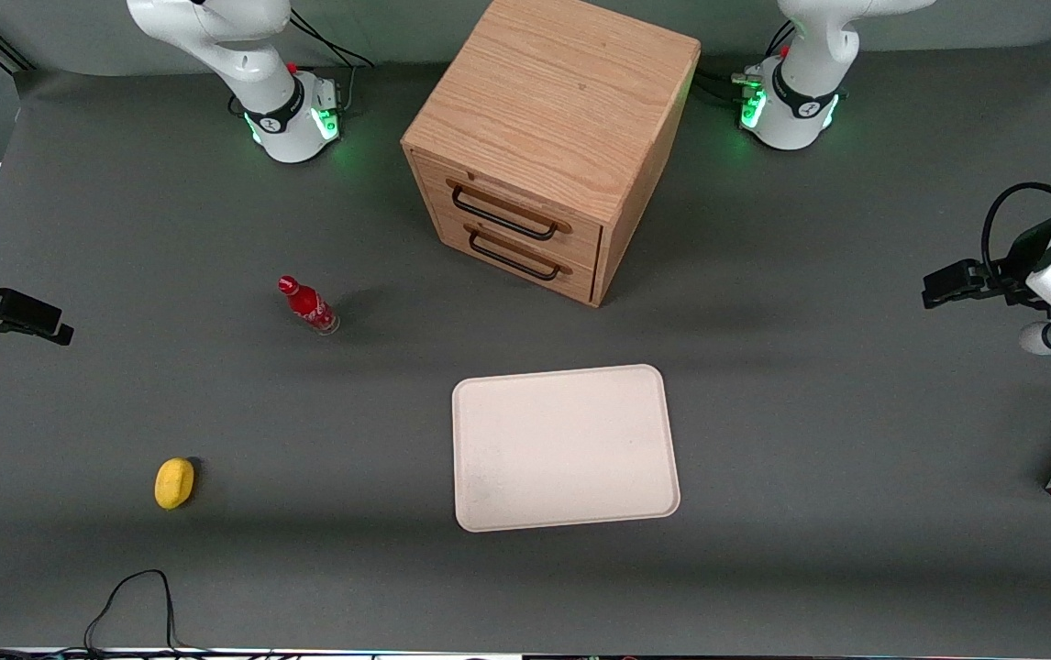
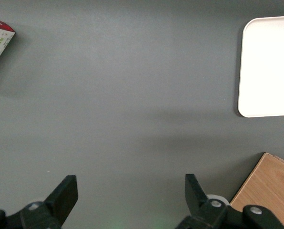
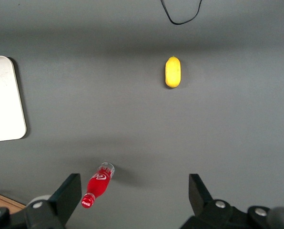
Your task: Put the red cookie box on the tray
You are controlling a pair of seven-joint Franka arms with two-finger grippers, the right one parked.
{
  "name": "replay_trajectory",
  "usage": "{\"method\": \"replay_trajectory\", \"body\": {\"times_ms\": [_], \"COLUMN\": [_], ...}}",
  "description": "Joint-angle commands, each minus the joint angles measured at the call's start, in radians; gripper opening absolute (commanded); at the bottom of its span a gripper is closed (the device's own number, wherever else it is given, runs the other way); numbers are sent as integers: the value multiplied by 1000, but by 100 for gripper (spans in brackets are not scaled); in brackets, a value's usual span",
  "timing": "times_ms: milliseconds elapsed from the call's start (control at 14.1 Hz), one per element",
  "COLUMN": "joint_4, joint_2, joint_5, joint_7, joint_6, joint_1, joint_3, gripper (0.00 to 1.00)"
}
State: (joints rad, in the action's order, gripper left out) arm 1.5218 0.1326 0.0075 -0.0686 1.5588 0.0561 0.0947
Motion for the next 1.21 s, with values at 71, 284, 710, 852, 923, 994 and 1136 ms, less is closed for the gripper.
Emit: {"method": "replay_trajectory", "body": {"times_ms": [71,284,710,852,923,994,1136], "joint_4": [23,23,-38,-81,-112,-150,-257], "joint_2": [-22,-21,45,94,126,165,260], "joint_5": [-3,-1,19,17,17,19,19], "joint_7": [16,16,59,183,246,300,405], "joint_6": [10,14,40,73,81,83,83], "joint_1": [2,2,42,128,160,195,272], "joint_3": [-1,-1,-12,-10,-10,-12,-12], "gripper": [100,100,100,100,100,100,100]}}
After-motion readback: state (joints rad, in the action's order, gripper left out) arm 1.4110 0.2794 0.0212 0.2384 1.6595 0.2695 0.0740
